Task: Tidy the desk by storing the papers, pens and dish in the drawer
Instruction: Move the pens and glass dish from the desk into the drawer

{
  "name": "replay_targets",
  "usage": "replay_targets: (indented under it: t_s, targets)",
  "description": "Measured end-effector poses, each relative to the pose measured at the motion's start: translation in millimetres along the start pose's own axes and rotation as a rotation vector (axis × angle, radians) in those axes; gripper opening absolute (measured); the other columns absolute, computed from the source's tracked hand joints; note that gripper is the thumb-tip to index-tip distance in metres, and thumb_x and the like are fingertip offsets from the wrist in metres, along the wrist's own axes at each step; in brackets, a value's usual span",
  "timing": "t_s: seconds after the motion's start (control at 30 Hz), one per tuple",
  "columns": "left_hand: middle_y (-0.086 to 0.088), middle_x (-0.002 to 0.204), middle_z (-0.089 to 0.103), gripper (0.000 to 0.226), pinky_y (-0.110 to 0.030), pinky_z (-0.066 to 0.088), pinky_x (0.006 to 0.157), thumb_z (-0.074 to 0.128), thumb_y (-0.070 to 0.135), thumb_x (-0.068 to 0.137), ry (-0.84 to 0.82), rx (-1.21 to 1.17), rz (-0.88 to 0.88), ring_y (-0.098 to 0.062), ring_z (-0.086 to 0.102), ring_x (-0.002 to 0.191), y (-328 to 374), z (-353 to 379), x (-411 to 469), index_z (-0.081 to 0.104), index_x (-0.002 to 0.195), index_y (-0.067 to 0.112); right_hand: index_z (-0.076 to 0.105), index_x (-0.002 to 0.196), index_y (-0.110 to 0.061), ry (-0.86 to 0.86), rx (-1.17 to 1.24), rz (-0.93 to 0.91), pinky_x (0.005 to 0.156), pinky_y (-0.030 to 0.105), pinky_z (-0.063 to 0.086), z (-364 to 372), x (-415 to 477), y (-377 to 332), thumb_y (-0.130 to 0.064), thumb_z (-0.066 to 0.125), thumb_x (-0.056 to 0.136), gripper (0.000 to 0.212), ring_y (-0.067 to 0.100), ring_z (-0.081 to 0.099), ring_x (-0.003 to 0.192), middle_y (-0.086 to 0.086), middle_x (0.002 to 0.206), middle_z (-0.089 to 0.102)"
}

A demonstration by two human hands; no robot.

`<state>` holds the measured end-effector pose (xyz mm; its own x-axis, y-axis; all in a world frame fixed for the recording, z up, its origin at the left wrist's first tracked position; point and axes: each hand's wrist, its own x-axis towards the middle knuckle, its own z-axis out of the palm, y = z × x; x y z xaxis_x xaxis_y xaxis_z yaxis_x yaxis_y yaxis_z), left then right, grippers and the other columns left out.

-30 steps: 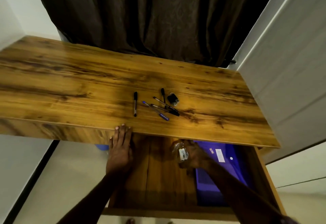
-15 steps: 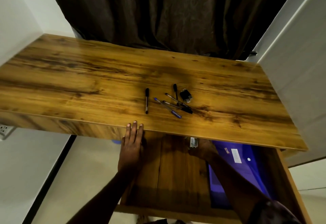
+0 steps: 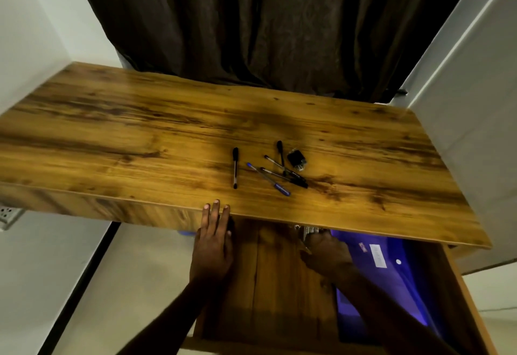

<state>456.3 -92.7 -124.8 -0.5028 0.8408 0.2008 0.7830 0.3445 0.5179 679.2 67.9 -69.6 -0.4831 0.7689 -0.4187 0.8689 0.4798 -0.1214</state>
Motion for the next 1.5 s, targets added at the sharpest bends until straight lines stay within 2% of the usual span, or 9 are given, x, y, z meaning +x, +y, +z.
replay_targets:
  t_s: [0.17,0.4,0.57,0.87,1.03,1.17,1.27,1.37,1.5]
  targets:
    - [0.004,0.165,0.001,0.058,-0.041,0.023,0.112,0.034,0.019,0.099,0.005,-0.067,-0.018,-0.018,-0.007,0.151,-4,1,2,0.019,0.155,0.023,0.059,0.102,-0.03,0.282,0.157,-0.111,0.087,0.037,0.049,-38,13,-28,-0.05,0.049,0.089,0.026,0.019,0.059,0.097,-0.003,0.1,0.061]
    - [0.007,0.164,-0.002,0.077,-0.043,0.026,0.113,0.052,-0.003,0.093,0.018,-0.149,0.005,-0.018,-0.008,0.151,-10,2,1,0.017,0.155,0.025,0.056,0.12,-0.029,0.508,0.194,-0.115,0.074,0.032,0.048,-58,47,-65,-0.039,0.055,0.092,0.031,0.024,0.065,0.096,0.001,0.108,0.066]
    - [0.006,0.165,-0.002,0.079,-0.052,0.035,0.112,0.052,-0.005,0.09,0.021,-0.147,0.003,-0.019,-0.008,0.151,-10,2,-1,0.018,0.155,0.024,0.053,0.13,-0.028,0.406,0.218,-0.047,0.092,0.04,0.047,-52,60,-65,-0.041,0.06,0.088,0.044,0.027,0.056,0.116,0.003,0.127,0.053]
    - [0.007,0.164,-0.002,0.092,-0.053,0.034,0.113,0.056,-0.014,0.082,0.054,-0.192,0.019,-0.019,-0.005,0.152,-9,1,-5,0.017,0.155,0.026,0.066,0.107,-0.024,0.405,0.317,-0.002,0.089,0.037,0.049,-52,60,-63,-0.034,0.06,0.088,0.022,0.027,0.059,0.107,0.007,0.112,0.063]
    - [0.008,0.164,-0.002,0.089,-0.054,0.036,0.112,0.053,-0.015,0.083,0.066,-0.189,0.031,-0.018,-0.006,0.151,-9,1,-4,0.018,0.155,0.024,0.063,0.087,-0.026,0.363,0.599,0.004,0.079,0.035,0.055,-49,65,-54,-0.027,0.07,0.079,0.01,0.018,0.063,0.092,-0.003,0.094,0.065]
    - [0.008,0.164,-0.002,0.089,-0.054,0.037,0.111,0.05,-0.016,0.083,0.057,-0.177,0.022,-0.018,-0.007,0.151,-9,1,-4,0.017,0.155,0.024,0.068,0.084,-0.019,0.379,0.781,-0.023,0.064,0.014,0.044,-48,69,-45,-0.016,0.075,0.079,0.01,0.01,0.061,0.08,-0.004,0.084,0.066]
    - [0.006,0.165,-0.002,0.09,-0.056,0.037,0.11,0.052,-0.015,0.083,0.055,-0.165,0.03,-0.019,-0.006,0.151,-11,3,-4,0.016,0.155,0.024,0.068,0.081,-0.02,0.386,1.023,-0.009,0.064,0.021,0.045,-46,66,-36,-0.009,0.076,0.079,0.014,0.013,0.059,0.07,0.0,0.075,0.065]
    - [0.003,0.165,-0.001,0.086,-0.058,0.037,0.109,0.054,-0.011,0.086,0.068,-0.161,0.043,-0.021,-0.005,0.152,-12,4,-3,0.016,0.155,0.022,0.067,0.084,-0.017,0.34,1.289,0.002,0.052,0.023,0.045,-46,58,-29,-0.002,0.071,0.084,0.015,0.009,0.057,0.054,0.001,0.066,0.066]
    - [-0.004,0.165,-0.004,0.081,-0.057,0.017,0.118,0.051,-0.004,0.091,0.124,-0.099,-0.022,-0.024,-0.005,0.151,-9,5,-4,0.009,0.156,0.019,0.067,0.102,-0.009,0.259,1.58,-0.059,0.048,0.018,0.046,-51,47,-18,-0.003,0.062,0.091,0.013,0.011,0.06,0.061,0.006,0.076,0.069]
